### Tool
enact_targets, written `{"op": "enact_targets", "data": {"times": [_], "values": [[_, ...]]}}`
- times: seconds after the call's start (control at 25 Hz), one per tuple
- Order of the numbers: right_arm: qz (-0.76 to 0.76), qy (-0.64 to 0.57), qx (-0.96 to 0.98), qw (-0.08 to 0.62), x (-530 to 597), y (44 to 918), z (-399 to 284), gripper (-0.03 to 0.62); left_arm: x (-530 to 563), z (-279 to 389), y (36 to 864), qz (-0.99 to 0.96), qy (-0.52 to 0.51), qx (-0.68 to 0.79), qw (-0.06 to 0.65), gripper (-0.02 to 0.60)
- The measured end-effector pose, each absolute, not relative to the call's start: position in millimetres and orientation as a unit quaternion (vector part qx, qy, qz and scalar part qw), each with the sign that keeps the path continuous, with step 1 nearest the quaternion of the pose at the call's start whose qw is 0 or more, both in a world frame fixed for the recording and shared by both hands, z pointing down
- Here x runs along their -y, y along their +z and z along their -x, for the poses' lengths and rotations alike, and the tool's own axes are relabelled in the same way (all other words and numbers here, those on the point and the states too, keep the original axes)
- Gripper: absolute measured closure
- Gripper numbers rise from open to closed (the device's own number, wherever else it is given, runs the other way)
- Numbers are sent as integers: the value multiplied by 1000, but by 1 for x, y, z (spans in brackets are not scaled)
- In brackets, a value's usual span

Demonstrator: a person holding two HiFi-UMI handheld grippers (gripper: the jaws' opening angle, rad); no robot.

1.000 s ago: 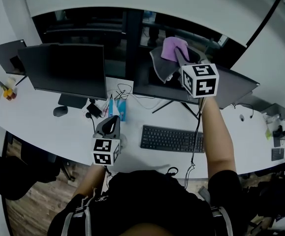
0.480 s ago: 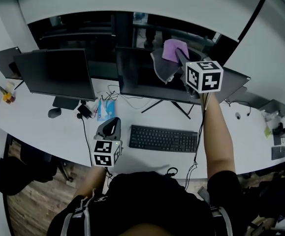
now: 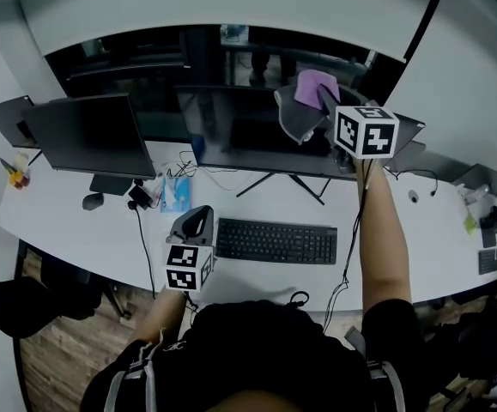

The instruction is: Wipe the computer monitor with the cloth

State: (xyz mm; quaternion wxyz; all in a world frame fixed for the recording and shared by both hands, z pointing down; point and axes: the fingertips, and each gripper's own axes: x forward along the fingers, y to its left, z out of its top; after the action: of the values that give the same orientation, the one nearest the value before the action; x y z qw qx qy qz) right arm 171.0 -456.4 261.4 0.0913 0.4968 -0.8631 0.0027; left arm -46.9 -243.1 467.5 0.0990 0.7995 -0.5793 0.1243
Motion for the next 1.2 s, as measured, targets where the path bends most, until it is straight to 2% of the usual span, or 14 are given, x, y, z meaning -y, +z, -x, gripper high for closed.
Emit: {"op": "enact_targets", "data": {"times": [0.64,1.2], "values": [[-540,15,837,83,458,264,-288,497,252,-41,461,-821,129,550,80,568],[-560,25,826,58,458,270,-371,497,243,-89,473,-810,132,565,87,568]]}}
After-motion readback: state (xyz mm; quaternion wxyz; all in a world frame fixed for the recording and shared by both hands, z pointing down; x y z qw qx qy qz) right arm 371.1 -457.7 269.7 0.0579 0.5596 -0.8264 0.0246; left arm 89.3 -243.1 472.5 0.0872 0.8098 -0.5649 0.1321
